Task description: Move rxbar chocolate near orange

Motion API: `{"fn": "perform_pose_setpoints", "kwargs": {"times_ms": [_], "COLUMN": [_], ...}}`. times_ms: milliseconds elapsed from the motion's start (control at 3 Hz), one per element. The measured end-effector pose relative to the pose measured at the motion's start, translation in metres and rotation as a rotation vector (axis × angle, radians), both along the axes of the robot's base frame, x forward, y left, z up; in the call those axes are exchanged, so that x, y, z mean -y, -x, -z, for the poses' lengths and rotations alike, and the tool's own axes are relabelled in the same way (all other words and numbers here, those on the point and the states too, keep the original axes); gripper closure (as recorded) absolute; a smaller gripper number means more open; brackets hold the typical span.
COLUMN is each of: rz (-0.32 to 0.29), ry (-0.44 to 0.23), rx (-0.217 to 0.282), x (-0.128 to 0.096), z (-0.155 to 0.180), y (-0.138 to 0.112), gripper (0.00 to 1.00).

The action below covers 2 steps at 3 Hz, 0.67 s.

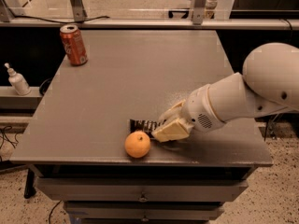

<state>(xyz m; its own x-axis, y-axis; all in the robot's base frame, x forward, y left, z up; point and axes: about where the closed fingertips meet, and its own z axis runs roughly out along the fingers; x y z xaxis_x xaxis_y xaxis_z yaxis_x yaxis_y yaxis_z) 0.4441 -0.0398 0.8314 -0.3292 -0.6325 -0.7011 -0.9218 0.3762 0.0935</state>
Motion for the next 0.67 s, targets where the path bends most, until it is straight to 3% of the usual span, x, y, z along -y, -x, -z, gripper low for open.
{"fn": "perform_pose_setpoints", "kwargs": {"times_ms": [667], "rz": [-0.01], "ry": [0.032], "rx": [0.028], "x": [0.0136], "z": [0.0024], "y": [-0.011], "gripper": [0.13]}}
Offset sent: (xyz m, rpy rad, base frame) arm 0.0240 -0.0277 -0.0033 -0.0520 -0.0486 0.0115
